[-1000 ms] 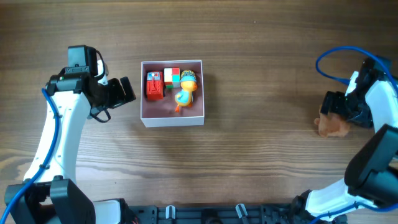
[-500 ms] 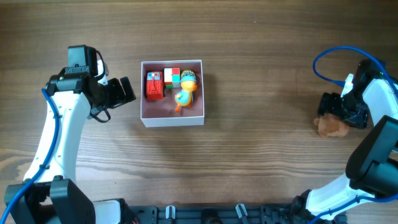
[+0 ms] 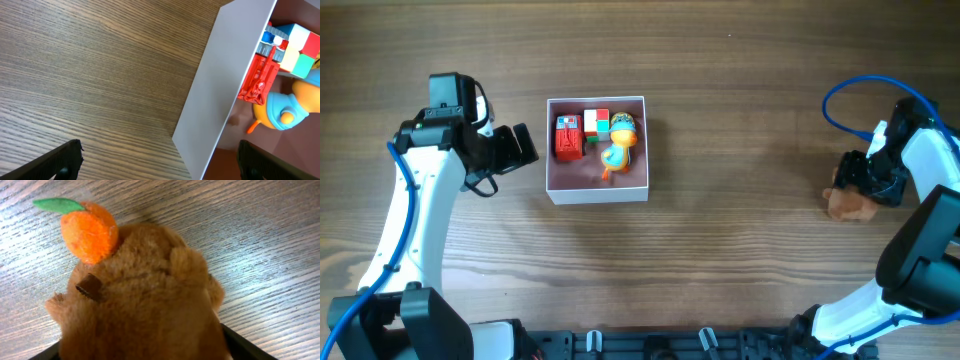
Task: Pack container
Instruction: 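Move the right gripper to the brown plush and grasp it, then carry the brown plush into the box and release it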
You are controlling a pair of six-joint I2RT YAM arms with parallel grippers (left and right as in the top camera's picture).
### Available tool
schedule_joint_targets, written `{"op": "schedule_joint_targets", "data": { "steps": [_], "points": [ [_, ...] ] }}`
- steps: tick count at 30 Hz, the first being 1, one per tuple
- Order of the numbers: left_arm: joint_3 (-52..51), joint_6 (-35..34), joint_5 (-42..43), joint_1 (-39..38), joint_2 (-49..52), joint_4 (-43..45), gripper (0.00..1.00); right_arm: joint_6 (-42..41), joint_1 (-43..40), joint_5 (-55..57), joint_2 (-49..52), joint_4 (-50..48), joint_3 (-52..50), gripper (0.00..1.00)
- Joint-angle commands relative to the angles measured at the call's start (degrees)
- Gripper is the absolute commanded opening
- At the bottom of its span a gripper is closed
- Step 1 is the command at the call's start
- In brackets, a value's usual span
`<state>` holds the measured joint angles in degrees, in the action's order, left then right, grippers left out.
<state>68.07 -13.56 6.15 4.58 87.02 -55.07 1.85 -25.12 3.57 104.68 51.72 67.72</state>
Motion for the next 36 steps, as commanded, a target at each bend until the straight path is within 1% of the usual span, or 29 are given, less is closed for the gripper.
{"op": "schedule_joint_targets", "data": {
  "steps": [1,4,7,12,14,17,19,21,25,26,27,28,29,31,33,34,36],
  "points": [
    [-0.37,1.18,1.11,0.2,0.22,-0.07,1.0,-0.52,-0.09,-1.11,0.76,-0.26,-0.63,0.53],
    [-0.37,1.18,1.11,0.2,0.22,-0.17,1.0,-0.63,-0.09,-1.11,0.76,-0.28,-0.61,0.43],
    [-0.37,1.18,1.11,0.2,0.22,-0.17,1.0,-2.08,-0.07,-1.36,0.66,-0.24,-0.57,0.31],
    [-0.37,1.18,1.11,0.2,0.22,-0.17,1.0,-2.25,1.64,-3.26,-1.95,0.79,0.66,0.26],
    [-0.37,1.18,1.09,0.2,0.22,-0.15,1.0,-2.23,3.65,-3.3,-4.48,1.73,2.27,0.25],
    [-0.35,1.18,1.05,0.22,0.2,0.09,1.0,-1.73,7.74,-4.37,-9.22,2.69,4.59,0.2],
    [-0.35,1.16,0.9,0.98,-0.09,0.26,1.0,0.46,11.89,-6.6,-12.96,3.69,7.19,0.18],
    [-0.33,1.03,0.92,3.13,-1.18,0.22,1.0,1.77,17.88,-8.22,-16.9,4.59,10.93,0.18],
    [-0.33,-2.58,1.6,9.79,-5.01,0.15,1.0,4.48,32.59,-8.41,-21.73,2.78,17.07,0.15],
    [-0.33,-3.48,2.4,12.0,-6.27,0.15,1.0,5.7,37.86,-8.63,-21.81,1.7,18.82,0.15],
    [-0.35,-3.65,3.17,14.19,-7.52,0.02,1.0,7.1,41.35,-8.87,-21.68,0.59,19.54,0.15],
    [-0.35,-3.67,3.76,15.74,-8.37,-0.04,1.0,7.96,44.96,-8.83,-21.64,-0.87,19.67,0.1],
    [-0.35,-3.72,4.44,17.84,-9.46,-0.31,1.0,9.51,49.99,-8.81,-21.11,-3.17,19.65,0.08],
    [-0.35,-3.87,4.81,20.57,-10.64,-1.14,1.0,12.5,57.42,-8.83,-19.15,-6.73,19.65,0.08],
    [-0.35,-3.85,5.2,21.81,-10.91,-1.73,1.0,16.85,62.47,-8.83,-16.46,-8.9,19.65,0.09],
    [-0.35,-3.85,5.38,21.97,-10.91,-1.88,1.0,19.41,64.57,-8.81,-14.97,-9.73,19.65,0.12],
    [-0.35,-3.85,5.42,21.94,-10.91,-2.14,1.0,24.2,68.02,-8.81,-11.43,-11.21,19.65,0.12]
  ]
}}
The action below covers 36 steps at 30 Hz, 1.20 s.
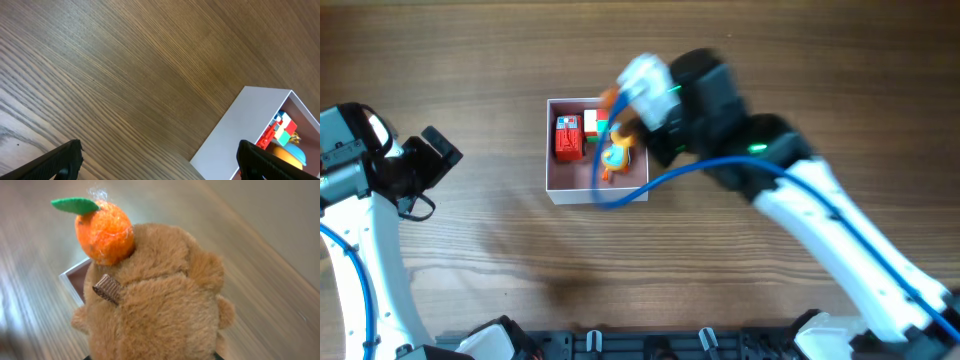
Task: Pack container
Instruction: 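Carry the brown plush into the box and release it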
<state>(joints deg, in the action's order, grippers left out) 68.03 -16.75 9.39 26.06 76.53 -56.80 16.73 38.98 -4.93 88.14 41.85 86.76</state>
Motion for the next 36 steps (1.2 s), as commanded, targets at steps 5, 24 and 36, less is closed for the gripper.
{"op": "schedule_joint_targets", "data": {
  "steps": [5,24,36],
  "points": [
    [-0.31,-0.63,2.21,0.46,-0.42,-0.83,1.0,13.05,7.08,-0.33,15.78,-7.58,0.61,0.04],
    [-0.31,-0.61,2.19,0.42,-0.42,-0.85,1.0,13.09,7.15,-1.68,23.98,-8.44,0.61,1.0],
    [-0.31,-0.61,2.16,0.42,-0.42,-0.85,1.0,13.05,7.19,-2.27,16.74,-11.19,0.63,0.88]
  ]
}}
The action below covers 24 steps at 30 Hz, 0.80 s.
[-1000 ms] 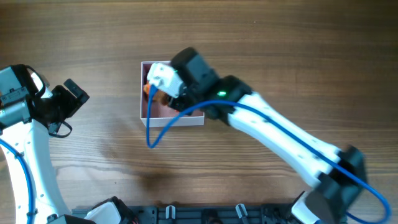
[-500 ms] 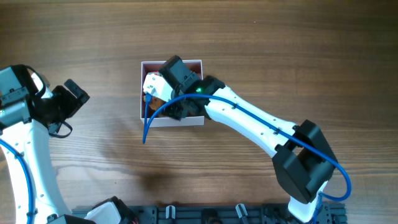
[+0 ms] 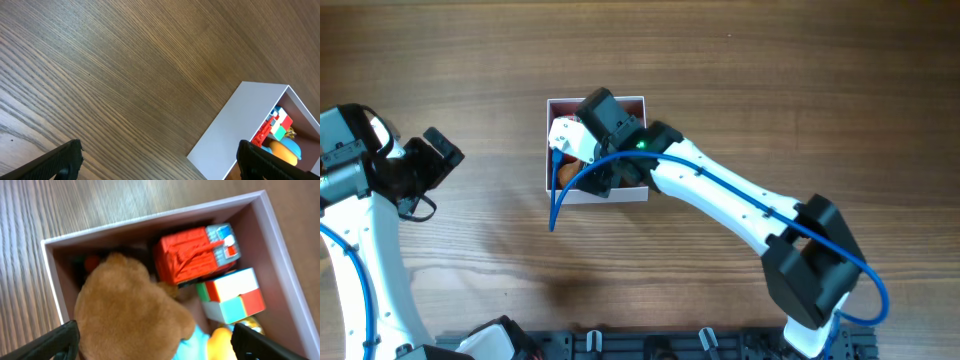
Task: Pack container
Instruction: 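Carry the brown plush into the box and release it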
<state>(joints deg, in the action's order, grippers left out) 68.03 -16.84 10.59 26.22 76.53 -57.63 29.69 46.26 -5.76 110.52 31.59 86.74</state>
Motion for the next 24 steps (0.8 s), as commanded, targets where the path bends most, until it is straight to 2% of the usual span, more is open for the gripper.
{"op": "schedule_joint_targets", "data": {
  "steps": [1,3,8,19,24],
  "points": [
    [-0.31,-0.52,0.98,0.26,-0.42,-0.04,1.0,-0.31,-0.09,-1.62,-6.97,-0.76,0.66,0.71],
    [-0.31,-0.52,0.98,0.26,-0.42,-0.04,1.0,-5.4,-0.09,-1.64,-8.66,0.04,0.66,0.05],
    [-0.31,-0.52,0.98,0.26,-0.42,-0.07,1.0,-11.89,-0.09,-2.19,-7.63,2.49,-2.51,0.04],
    [-0.31,-0.52,0.98,0.26,-0.42,-0.09,1.0,-12.44,-0.09,-7.48,4.72,-0.26,-5.46,0.04],
    [-0.31,-0.52,0.98,0.26,-0.42,-0.07,1.0,-13.42,-0.2,-5.29,3.96,-0.52,-5.16,0.04]
  ]
}}
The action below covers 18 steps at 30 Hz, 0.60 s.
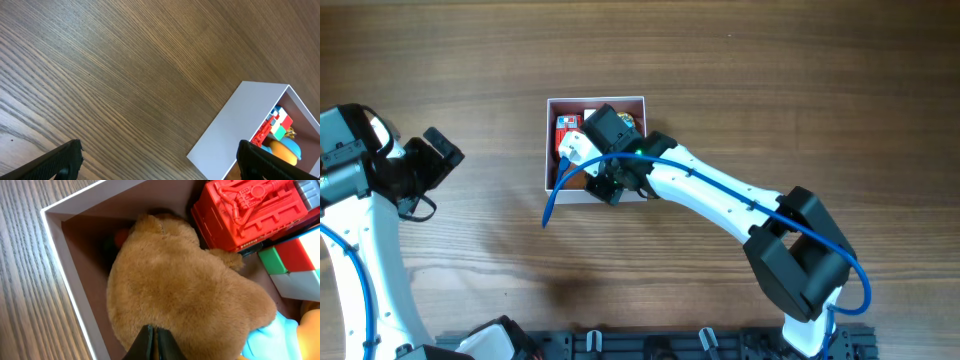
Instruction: Pack container
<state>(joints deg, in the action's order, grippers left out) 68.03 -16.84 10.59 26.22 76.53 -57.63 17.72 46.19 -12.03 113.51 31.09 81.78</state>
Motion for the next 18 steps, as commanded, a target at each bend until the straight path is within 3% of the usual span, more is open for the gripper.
{"op": "schedule_joint_targets", "data": {
  "steps": [1,8,12,13,15,16,18],
  "points": [
    [-0.31,-0.52,0.98,0.26,-0.42,-0.09,1.0,-1.49,-0.13,1.57,0.46,0.0,-0.02,0.04],
    [-0.31,3.19,0.94,-4.22,-0.42,0.42,1.0,-12.46,-3.78,14.95,-14.8,-2.71,2.78,0.06],
    [-0.31,11.26,0.92,-13.99,-0.42,4.04,1.0,-23.41,-12.85,15.47,-24.15,-0.81,2.75,0.35],
    [-0.31,16.72,0.94,-19.34,-0.35,6.47,1.0,-28.52,-18.64,15.45,-26.49,1.92,2.75,0.54],
    [-0.31,21.77,0.92,-23.96,-0.22,8.39,1.0,-30.93,-23.37,15.45,-27.32,4.55,2.75,0.92],
    [-0.31,24.37,0.94,-25.86,-0.02,9.27,1.0,-31.82,-25.68,15.45,-27.39,5.84,2.75,0.99],
    [-0.31,29.53,0.92,-29.18,0.44,10.91,1.0,-32.02,-30.23,15.47,-27.34,7.93,2.75,1.0]
  ]
}}
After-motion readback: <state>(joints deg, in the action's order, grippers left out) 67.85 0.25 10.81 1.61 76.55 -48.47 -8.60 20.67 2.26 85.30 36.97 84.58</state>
